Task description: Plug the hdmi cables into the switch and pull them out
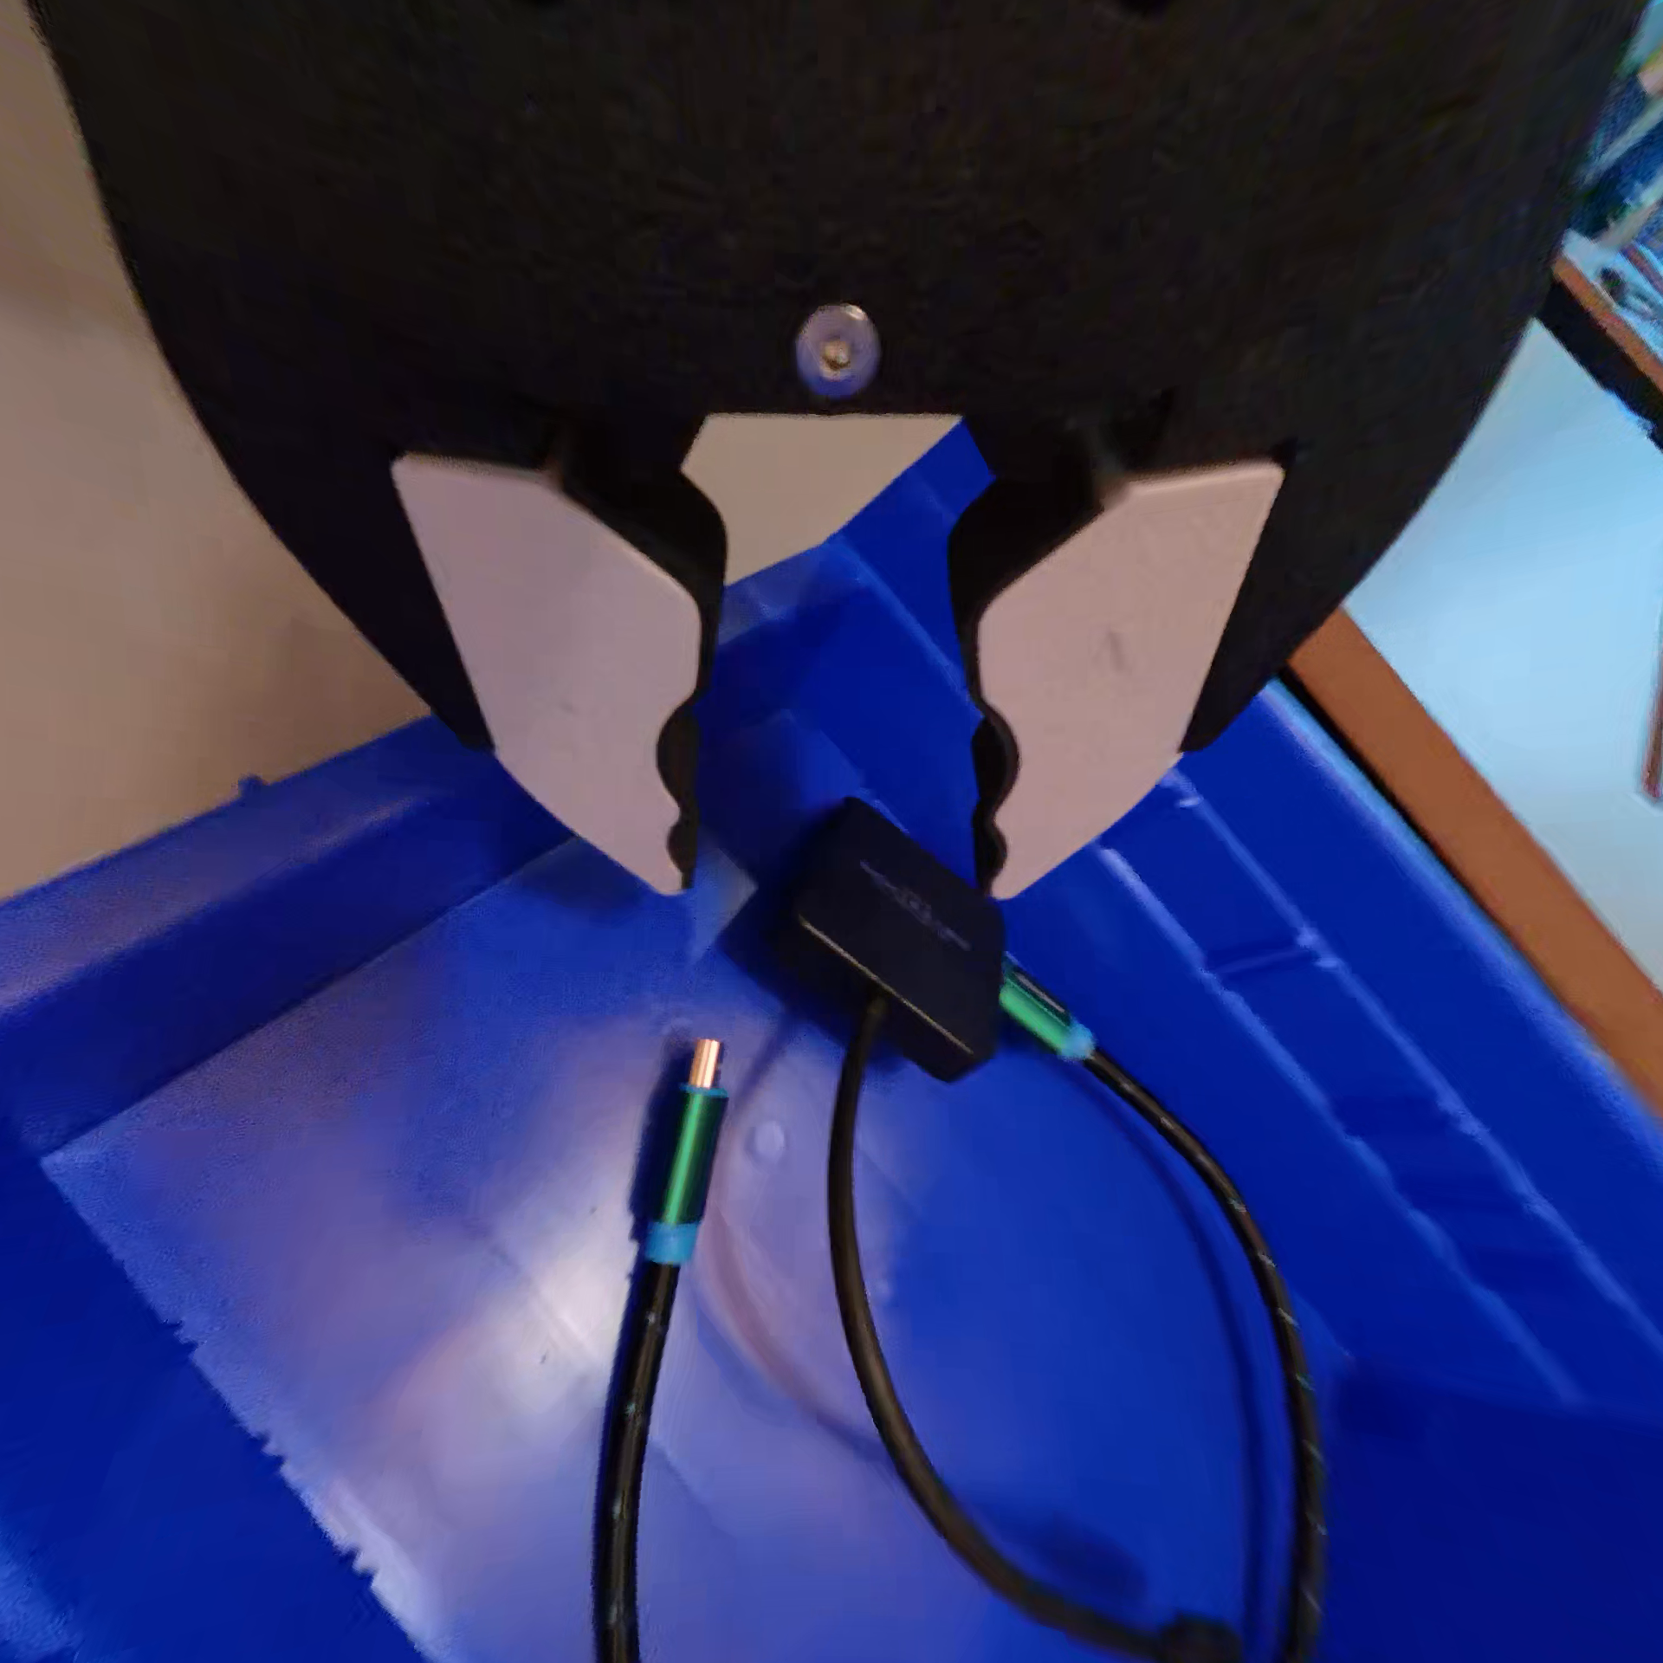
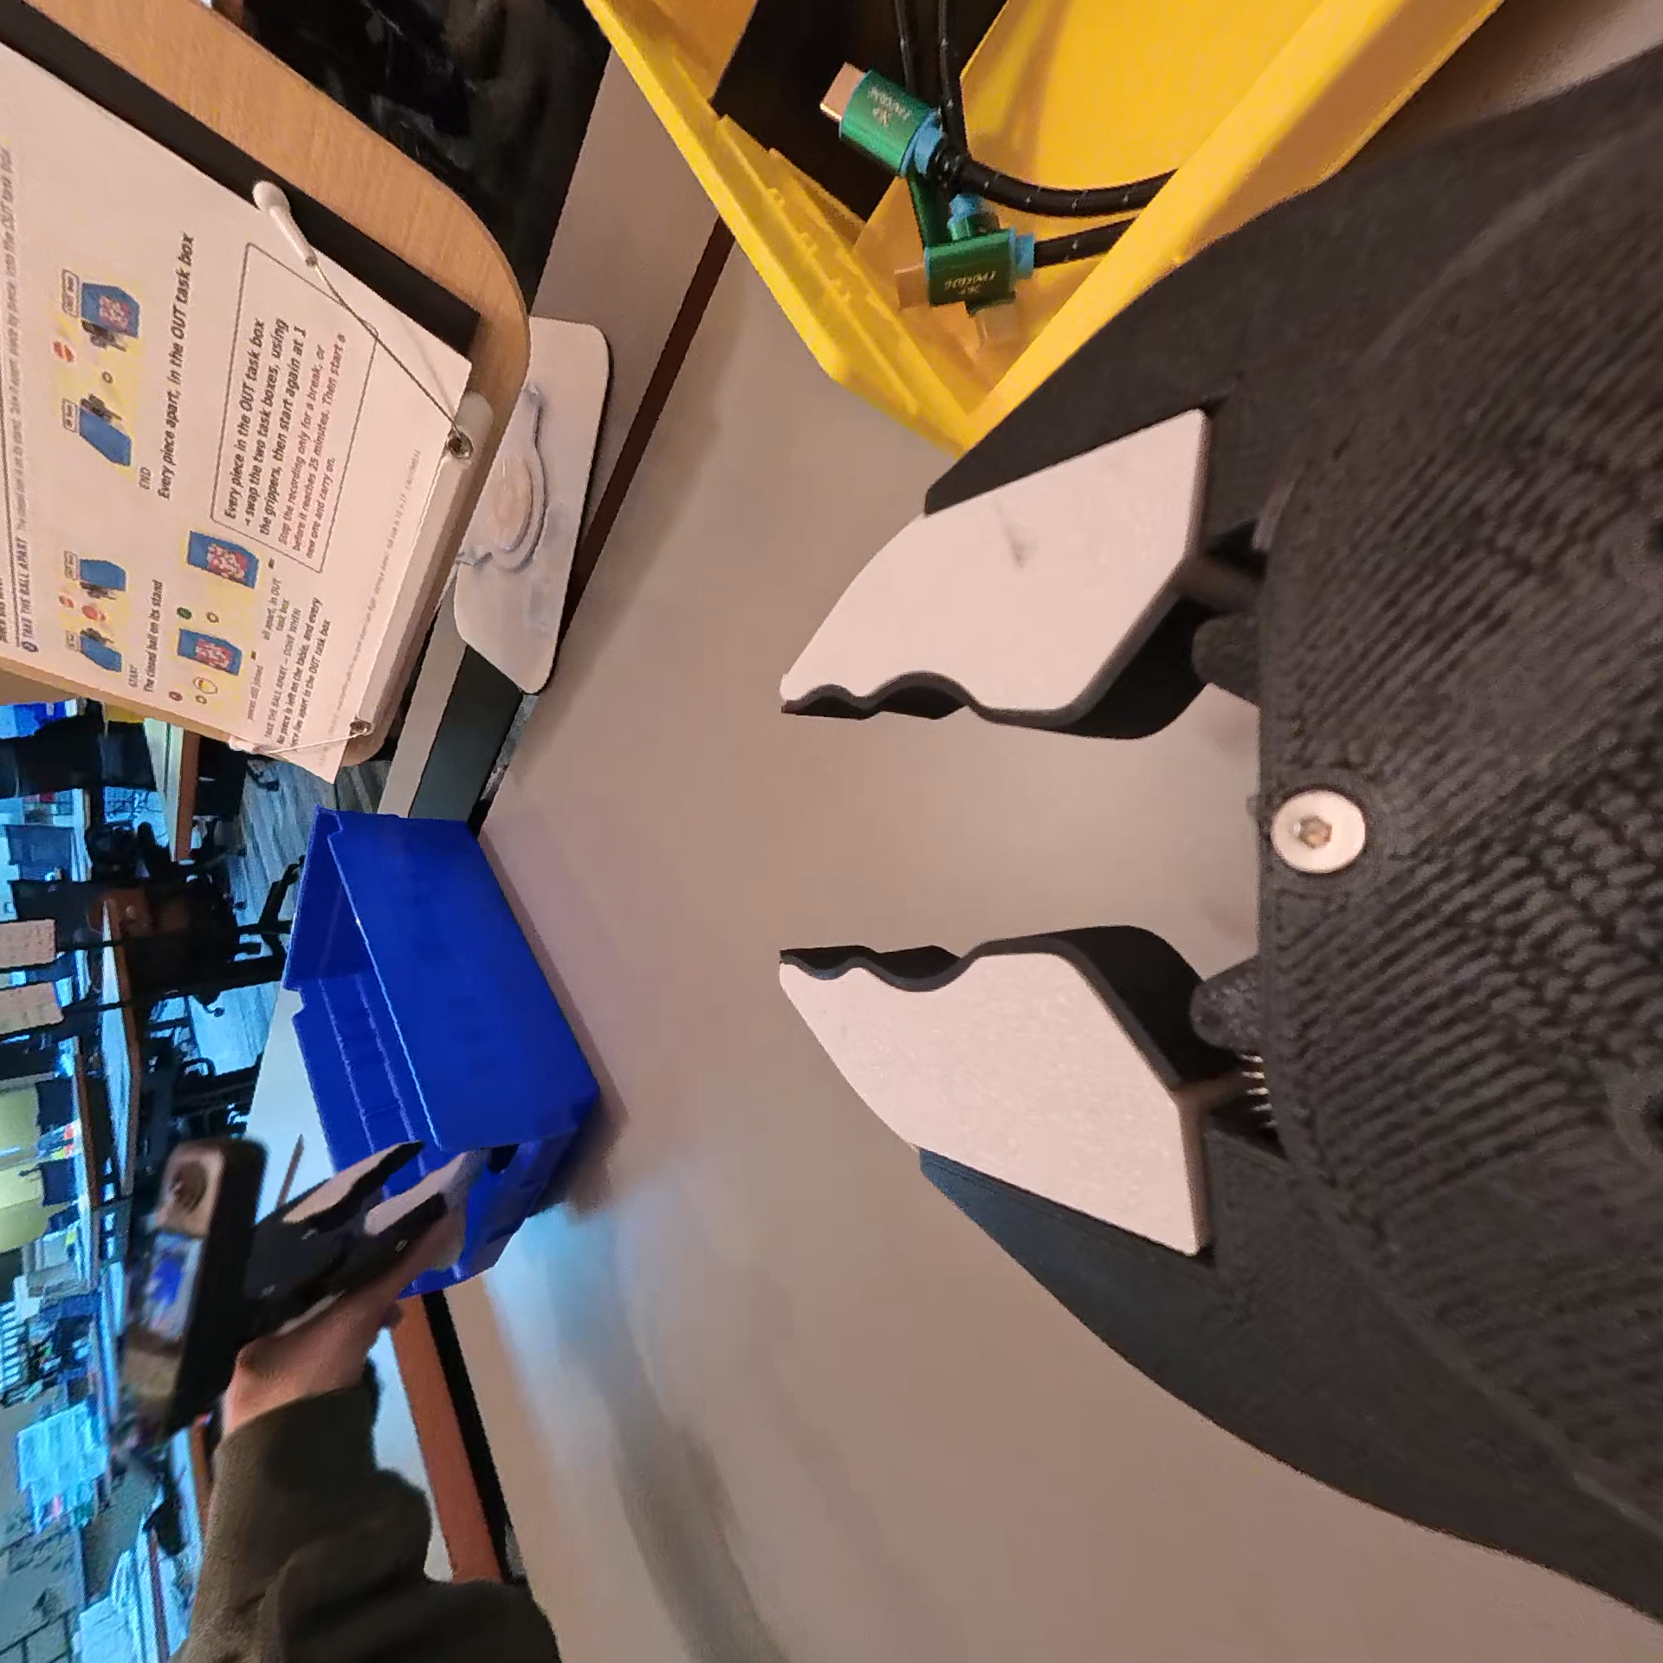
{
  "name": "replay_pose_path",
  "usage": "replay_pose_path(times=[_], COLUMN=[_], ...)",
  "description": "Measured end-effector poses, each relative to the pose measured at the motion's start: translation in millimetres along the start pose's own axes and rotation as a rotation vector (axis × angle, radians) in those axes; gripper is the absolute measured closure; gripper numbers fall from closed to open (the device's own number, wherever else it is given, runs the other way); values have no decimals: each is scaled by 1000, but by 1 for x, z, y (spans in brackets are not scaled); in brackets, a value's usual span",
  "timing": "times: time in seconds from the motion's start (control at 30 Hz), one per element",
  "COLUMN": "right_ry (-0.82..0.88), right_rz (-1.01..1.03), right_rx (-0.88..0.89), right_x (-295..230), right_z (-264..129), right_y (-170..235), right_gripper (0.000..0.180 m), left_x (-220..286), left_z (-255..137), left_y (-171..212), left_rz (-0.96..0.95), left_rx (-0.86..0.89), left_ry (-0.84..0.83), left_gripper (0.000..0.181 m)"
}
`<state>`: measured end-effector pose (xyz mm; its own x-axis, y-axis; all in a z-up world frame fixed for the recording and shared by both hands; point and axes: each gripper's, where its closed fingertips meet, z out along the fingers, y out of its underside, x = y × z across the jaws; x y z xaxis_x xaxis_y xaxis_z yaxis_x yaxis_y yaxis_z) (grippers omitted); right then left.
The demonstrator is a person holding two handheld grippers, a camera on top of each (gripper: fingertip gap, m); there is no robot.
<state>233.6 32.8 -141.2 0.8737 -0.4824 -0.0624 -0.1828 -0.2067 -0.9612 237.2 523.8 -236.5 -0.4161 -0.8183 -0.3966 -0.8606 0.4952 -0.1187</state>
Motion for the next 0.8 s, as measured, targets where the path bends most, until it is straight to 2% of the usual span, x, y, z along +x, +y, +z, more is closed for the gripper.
replay_pose_path(times=[0.03, 0.07, 0.1, 0.2, 0.33, 0.37, 0.5, 0.57, 0.67, 0.8], right_ry=[-11, -22, -30, -45, -43, -46, -43, -42, -45, -52], right_rz=[12, 24, 33, 31, 40, 48, 65, 64, 51, 56], right_rx=[4, 9, 11, -6, 19, 25, 29, 27, 32, 49], right_x=[0, -1, -2, -3, -2, -2, 1, 0, -1, -5], right_z=[0, 1, 2, 4, 1, 0, -1, 0, -1, -1], right_y=[0, 0, 0, 4, 0, -1, 0, 0, -2, -6], right_gripper=[131, 131, 131, 131, 131, 131, 132, 132, 132, 134], left_x=[4, 5, 3, -6, -6, -6, -14, -26, -40, -61], left_z=[6, 11, 14, 21, 33, 36, 33, 20, -9, -73], left_y=[2, 3, 0, 1, 2, 2, 2, -4, -11, -14], left_rz=[-29, -59, -88, -138, -133, -146, -121, -77, -108, -128], left_rx=[-42, -70, -76, -140, -216, -219, -247, -202, -68, 155], left_ry=[18, 19, 4, -66, -58, -61, -135, -228, -308, -456], left_gripper=[120, 122, 137, 136, 135, 131, 141, 157, 164, 167])
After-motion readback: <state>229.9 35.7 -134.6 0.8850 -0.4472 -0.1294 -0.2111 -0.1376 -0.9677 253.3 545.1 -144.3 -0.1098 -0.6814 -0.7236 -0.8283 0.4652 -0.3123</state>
